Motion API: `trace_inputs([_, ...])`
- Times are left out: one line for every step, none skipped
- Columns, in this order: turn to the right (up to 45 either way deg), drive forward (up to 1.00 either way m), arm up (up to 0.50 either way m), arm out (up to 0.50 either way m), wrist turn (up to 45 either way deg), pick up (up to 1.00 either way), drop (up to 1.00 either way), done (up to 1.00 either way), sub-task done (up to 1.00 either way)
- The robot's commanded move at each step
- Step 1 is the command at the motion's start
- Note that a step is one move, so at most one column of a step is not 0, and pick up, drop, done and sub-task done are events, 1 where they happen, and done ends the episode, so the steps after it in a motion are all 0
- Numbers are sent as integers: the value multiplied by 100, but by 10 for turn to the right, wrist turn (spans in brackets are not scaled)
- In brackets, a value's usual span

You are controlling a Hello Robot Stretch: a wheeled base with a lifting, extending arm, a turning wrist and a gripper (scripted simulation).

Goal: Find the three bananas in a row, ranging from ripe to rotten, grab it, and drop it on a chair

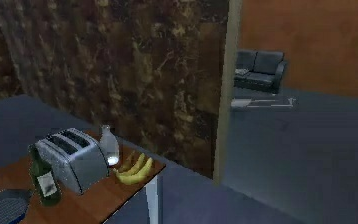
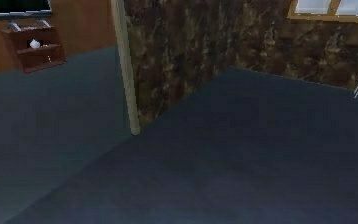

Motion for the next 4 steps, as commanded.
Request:
trace_inputs([0,35,0,0,0,0,0,0,0])
trace_inputs([-450,0,0,0,0,0,0,0,0])
trace_inputs([-450,0,0,0,0,0,0,0,0])
trace_inputs([-180,0,0,0,0,0,0,0,0])
